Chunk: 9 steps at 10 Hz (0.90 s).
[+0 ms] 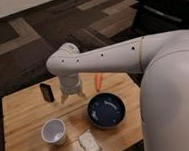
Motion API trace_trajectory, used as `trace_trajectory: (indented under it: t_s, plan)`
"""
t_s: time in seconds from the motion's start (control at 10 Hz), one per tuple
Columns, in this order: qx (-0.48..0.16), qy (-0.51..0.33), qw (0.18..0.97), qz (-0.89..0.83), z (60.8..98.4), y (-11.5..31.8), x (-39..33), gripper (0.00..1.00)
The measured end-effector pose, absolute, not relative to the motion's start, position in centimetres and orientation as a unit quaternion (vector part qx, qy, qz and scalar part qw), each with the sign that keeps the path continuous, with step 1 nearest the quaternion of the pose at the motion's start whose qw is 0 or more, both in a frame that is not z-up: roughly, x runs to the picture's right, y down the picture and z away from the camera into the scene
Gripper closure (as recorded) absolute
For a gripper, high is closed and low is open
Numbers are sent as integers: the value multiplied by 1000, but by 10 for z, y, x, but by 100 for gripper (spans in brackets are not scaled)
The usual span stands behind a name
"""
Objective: Push the ceramic bowl across the table
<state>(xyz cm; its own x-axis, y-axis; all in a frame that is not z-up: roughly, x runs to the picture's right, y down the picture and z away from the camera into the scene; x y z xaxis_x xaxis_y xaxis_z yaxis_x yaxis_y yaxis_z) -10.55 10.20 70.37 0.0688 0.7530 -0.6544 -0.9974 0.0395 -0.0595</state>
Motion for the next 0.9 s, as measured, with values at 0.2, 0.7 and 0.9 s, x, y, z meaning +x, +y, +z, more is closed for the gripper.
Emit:
trace_trajectory:
  t_s: [0.2, 0.7, 0.9]
  plan:
    - [-265, 228, 681, 643, 706, 102, -108, 35]
    - [-296, 196, 677, 644, 733, 117, -118, 35]
    - [-318, 192, 676, 637, 746, 131, -121, 35]
